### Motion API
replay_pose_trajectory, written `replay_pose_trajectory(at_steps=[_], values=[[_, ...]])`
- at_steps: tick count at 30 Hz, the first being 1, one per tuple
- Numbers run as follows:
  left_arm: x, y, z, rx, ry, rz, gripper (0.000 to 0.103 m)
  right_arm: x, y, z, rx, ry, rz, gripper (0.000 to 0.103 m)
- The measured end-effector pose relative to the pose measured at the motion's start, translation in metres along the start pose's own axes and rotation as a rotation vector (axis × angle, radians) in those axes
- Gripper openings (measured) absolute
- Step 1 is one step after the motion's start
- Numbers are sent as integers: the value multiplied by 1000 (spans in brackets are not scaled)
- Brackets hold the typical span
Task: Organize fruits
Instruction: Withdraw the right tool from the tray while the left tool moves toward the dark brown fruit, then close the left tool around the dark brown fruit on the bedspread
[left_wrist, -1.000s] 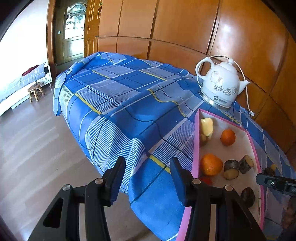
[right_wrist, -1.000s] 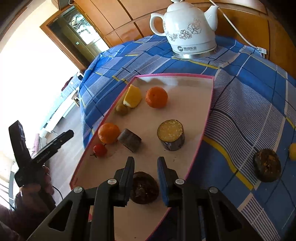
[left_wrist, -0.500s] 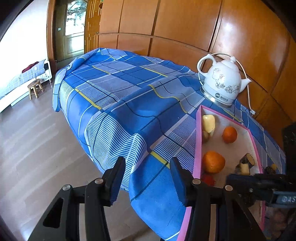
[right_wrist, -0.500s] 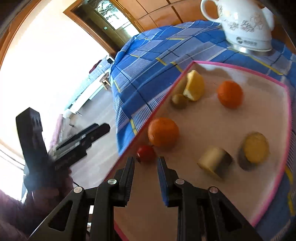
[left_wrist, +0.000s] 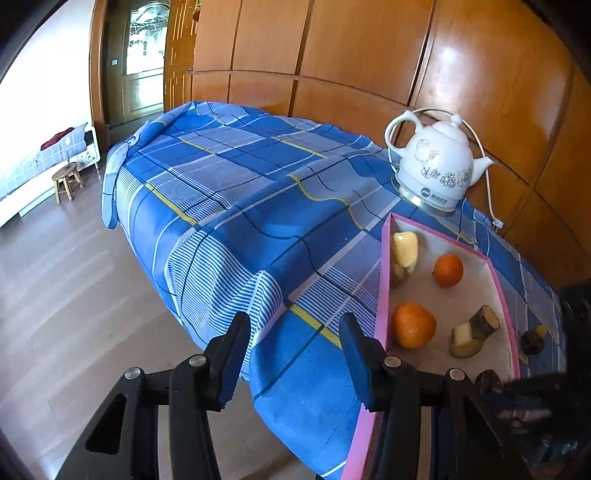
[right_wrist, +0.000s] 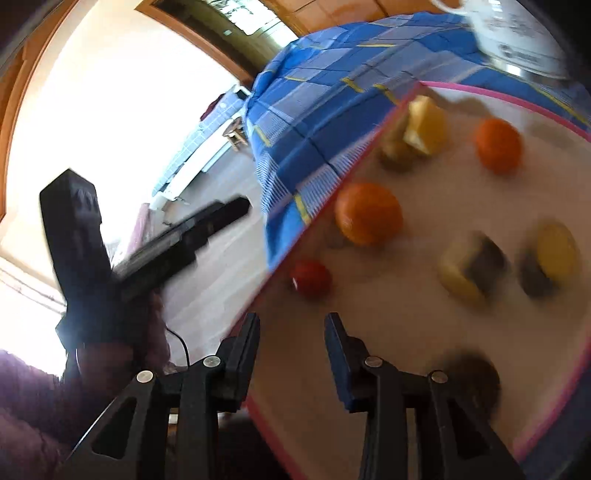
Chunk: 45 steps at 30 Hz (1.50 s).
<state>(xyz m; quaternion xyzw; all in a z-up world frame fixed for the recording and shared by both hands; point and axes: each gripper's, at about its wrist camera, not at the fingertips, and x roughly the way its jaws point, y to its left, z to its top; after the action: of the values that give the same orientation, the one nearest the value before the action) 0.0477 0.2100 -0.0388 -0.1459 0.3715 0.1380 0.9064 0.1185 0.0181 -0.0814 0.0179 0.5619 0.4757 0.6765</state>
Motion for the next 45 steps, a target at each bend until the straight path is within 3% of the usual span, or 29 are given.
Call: replay_pose_trajectory(at_steps=[10, 15, 22, 29, 34, 45], values=[[-19, -14, 4, 33, -36, -4, 52, -83, -14, -51, 133, -179, -150, 38], [-30, -29, 5, 73, -48, -31, 52, -126, -41, -75, 219, -240, -291, 38], [-39, -81, 3, 195, -34, -133, 54, -185, -76, -106, 331, -285, -483, 38], [-37, -166, -9, 374, 24, -282, 54, -229, -108, -128, 373, -267, -636, 38], [-33, -215, -22, 483, 66, -346, 54, -246, -129, -147, 409, -277, -691, 38], [-32, -279, -40, 643, 62, -335, 54, -262, -153, -167, 477, -366, -674, 38]])
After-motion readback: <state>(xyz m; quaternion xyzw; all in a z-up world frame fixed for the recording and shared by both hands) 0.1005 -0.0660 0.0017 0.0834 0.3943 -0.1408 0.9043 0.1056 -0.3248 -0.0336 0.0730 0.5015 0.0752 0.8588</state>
